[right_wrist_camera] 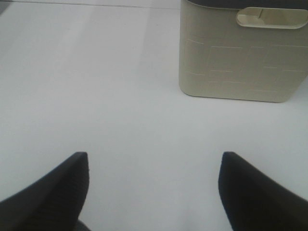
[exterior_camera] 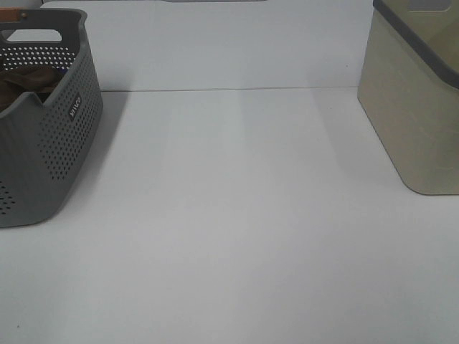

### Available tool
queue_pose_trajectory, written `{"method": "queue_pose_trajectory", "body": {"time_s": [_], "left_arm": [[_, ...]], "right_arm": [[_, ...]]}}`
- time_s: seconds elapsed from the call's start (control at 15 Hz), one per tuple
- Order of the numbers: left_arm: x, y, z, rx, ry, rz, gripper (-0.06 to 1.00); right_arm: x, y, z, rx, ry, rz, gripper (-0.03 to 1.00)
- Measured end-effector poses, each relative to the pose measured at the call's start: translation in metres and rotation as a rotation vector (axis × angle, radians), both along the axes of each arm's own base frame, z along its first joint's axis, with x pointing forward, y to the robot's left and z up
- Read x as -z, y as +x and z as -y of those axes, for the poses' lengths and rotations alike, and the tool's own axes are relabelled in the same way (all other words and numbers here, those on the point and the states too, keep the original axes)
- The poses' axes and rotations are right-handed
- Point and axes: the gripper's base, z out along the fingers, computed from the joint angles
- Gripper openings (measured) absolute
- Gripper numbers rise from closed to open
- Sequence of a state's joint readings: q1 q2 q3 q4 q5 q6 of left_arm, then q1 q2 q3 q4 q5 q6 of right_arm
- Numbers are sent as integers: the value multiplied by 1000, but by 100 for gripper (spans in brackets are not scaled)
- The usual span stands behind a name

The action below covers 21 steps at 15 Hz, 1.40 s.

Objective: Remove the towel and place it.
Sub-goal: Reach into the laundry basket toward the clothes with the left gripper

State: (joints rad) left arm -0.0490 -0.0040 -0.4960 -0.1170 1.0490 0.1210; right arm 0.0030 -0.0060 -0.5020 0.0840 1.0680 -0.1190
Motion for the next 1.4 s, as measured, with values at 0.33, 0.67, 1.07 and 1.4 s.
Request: {"method": "queue_pose_trajectory", "body": {"time_s": [0.33,0.67,1.07,1.4], "left_arm": [[0,0,0,0,0,0,74],[0,0,0,0,0,0,74],[-6,-2,0,-3,1,27,74],[-41,43,-7,-81,52,226,74]], "right_arm": [[0,0,0,0,0,0,71],[0,0,0,0,0,0,71],[0,0,0,0,0,0,71],[0,0,0,0,0,0,71]]}}
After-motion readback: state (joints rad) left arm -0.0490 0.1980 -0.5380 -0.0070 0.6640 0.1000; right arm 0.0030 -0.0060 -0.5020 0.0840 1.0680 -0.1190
